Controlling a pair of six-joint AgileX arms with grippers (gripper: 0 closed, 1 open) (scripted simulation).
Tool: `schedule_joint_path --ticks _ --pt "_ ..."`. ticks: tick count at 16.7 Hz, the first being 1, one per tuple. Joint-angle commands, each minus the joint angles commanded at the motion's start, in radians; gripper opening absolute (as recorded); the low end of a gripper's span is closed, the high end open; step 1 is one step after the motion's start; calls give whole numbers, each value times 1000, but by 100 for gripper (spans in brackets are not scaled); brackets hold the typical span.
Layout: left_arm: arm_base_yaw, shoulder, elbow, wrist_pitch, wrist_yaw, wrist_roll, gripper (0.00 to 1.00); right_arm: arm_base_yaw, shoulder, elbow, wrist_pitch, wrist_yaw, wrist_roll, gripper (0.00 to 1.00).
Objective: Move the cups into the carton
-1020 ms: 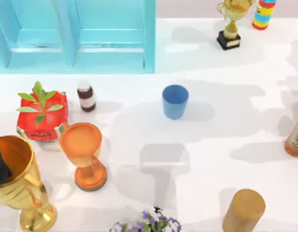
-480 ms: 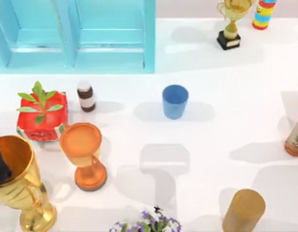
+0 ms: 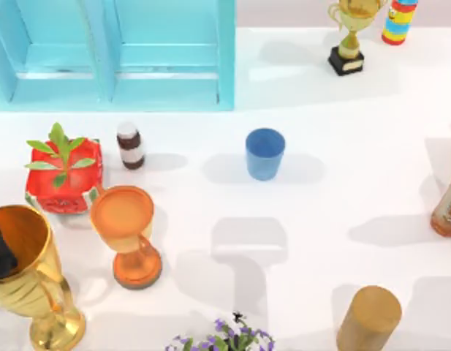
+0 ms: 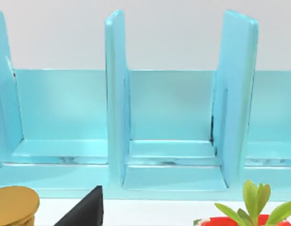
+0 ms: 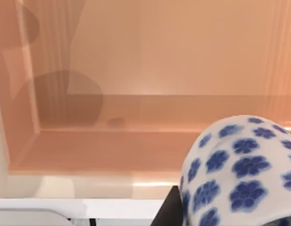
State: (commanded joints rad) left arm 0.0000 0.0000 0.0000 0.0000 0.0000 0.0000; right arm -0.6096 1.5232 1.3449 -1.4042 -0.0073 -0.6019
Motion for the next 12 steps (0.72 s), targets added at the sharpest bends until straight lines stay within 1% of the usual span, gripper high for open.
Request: schedule_joint_path --ticks 10,12 --pt "0 0 0 0 0 0 100 3 5 -223 235 0 4 0" --pt "0 0 0 0 0 0 100 2 10 -244 257 0 4 0"
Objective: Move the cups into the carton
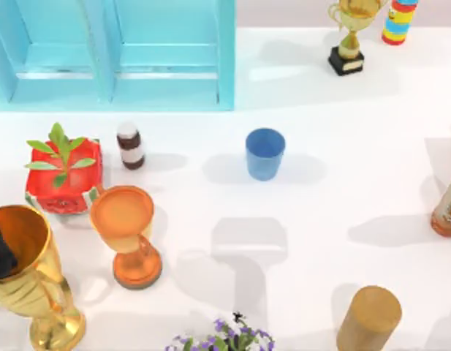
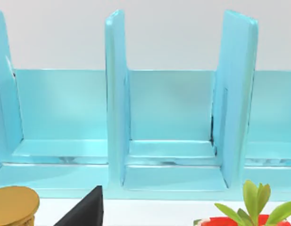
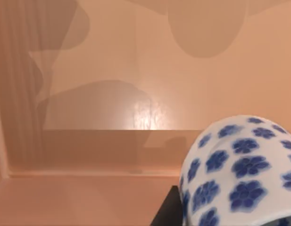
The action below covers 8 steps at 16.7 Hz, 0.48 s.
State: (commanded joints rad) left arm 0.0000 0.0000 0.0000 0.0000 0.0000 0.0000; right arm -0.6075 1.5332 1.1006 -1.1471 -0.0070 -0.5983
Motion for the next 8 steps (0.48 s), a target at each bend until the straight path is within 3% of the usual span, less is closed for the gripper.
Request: schedule_joint_path --ticks 3,8 --pt "0 0 0 0 0 0 100 0 0 0 0 0 0 0" --pt "0 0 0 0 0 0 100 0 0 0 0 0 0 38"
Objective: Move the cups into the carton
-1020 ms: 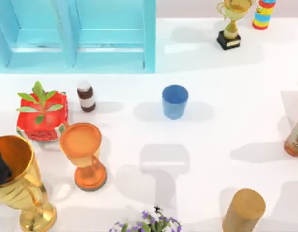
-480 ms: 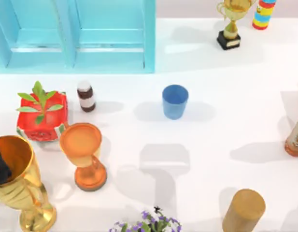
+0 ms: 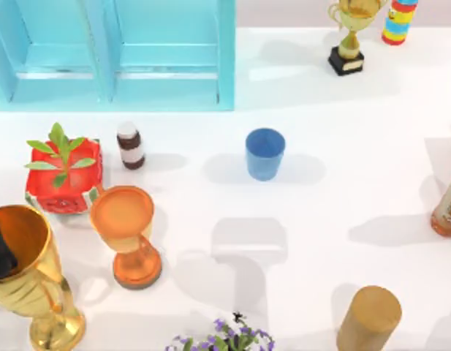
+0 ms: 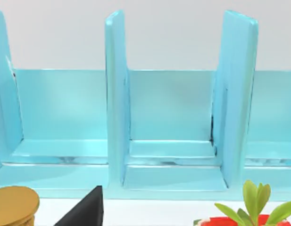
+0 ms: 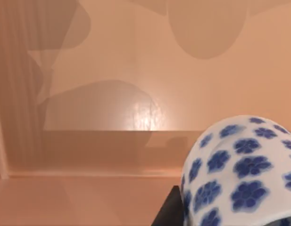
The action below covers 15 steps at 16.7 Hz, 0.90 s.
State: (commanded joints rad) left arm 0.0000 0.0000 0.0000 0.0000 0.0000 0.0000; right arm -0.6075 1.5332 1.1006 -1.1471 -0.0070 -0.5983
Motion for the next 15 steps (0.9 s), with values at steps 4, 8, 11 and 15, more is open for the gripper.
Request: schedule_joint_path --ticks 4,8,11,15 --pt "0 0 0 0 0 0 100 0 0 0 0 0 0 68" --pt "0 0 0 0 0 0 100 0 0 0 0 0 0 98" --pt "0 0 0 0 0 0 100 0 0 0 0 0 0 100" --pt "0 0 0 0 0 0 100 0 0 0 0 0 0 100"
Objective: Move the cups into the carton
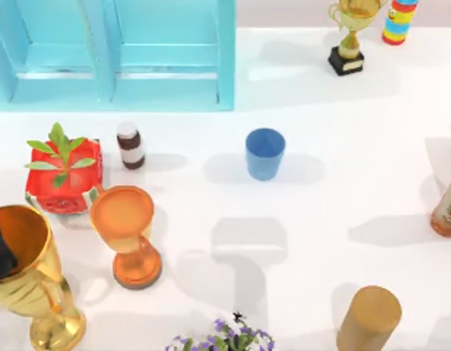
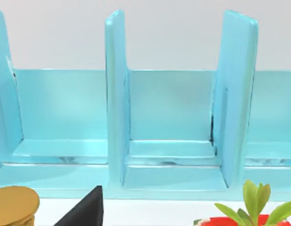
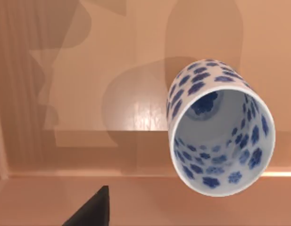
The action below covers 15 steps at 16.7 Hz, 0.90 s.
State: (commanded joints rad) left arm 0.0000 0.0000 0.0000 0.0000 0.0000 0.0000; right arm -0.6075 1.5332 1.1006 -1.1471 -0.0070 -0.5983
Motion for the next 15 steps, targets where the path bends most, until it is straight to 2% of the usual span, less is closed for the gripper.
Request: schedule_joint_path --ticks 5,12,15 --pt "0 0 0 0 0 0 100 -4 10 38 -40 -3 -6 100" --pt "0 0 0 0 0 0 100 -9 14 331 -331 0 -9 100" --pt "0 0 0 0 0 0 100 -6 3 398 -396 0 -6 100"
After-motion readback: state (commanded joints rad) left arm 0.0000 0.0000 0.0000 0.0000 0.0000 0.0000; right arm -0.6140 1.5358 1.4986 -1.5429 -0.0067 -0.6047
